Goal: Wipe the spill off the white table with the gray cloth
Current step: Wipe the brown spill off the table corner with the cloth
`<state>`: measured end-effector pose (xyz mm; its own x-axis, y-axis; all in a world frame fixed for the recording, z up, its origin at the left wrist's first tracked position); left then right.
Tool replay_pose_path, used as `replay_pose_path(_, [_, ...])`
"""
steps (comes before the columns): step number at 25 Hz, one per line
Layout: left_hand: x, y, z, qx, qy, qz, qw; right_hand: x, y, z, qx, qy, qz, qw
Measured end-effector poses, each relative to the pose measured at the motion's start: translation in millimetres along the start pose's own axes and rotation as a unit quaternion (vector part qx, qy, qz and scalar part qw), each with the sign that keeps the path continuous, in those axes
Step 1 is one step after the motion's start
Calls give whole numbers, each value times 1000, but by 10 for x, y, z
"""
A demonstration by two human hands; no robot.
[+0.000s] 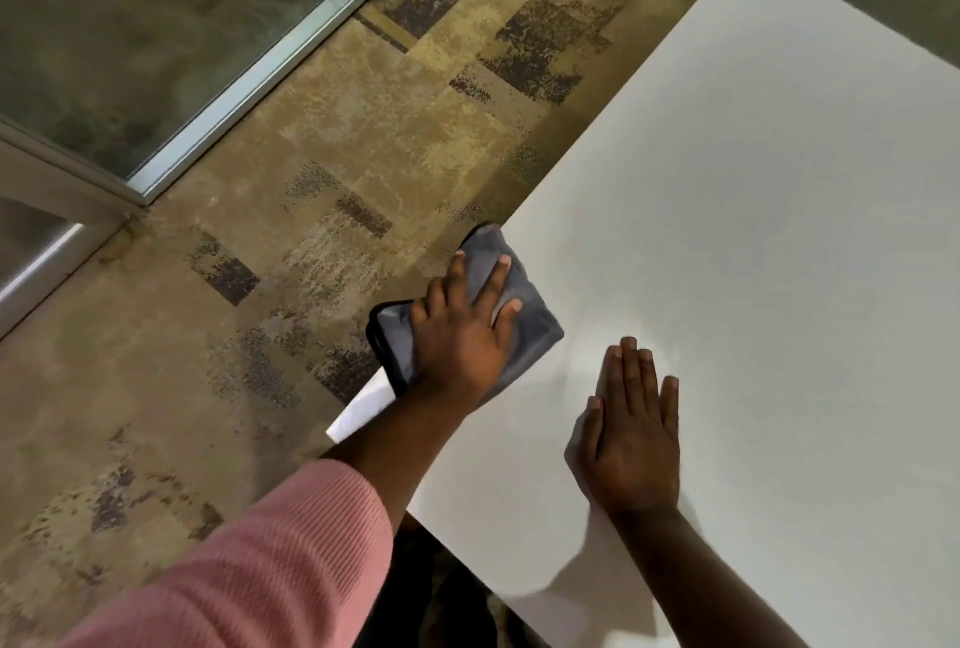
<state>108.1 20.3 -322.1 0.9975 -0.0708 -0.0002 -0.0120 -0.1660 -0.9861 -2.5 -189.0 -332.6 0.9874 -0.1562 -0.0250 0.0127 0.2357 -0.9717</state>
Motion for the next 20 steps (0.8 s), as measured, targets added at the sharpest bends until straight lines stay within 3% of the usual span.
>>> replay_pose_path(5, [560, 3, -223, -10, 61, 26, 998, 14, -13, 13, -6, 3, 3, 1000])
replay_pose_path(13, [-824, -180, 616, -6, -26, 29, 999, -2, -71, 41, -3, 6, 37, 999])
replay_pose_path(20, [-507, -110, 542, -51, -27, 60, 996, -42, -5, 40, 8, -29, 50, 998])
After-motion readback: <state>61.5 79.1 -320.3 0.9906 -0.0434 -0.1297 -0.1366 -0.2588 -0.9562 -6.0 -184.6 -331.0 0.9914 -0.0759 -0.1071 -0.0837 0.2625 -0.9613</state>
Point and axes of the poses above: each hand's wrist, its own x-axis towards the middle knuckle, its own y-axis out of the palm, z = x × y, the point moved 7 cm from there along x, towards the middle knuckle, and after that the axes turned 5 degrees about y, right-handed, at the moved point
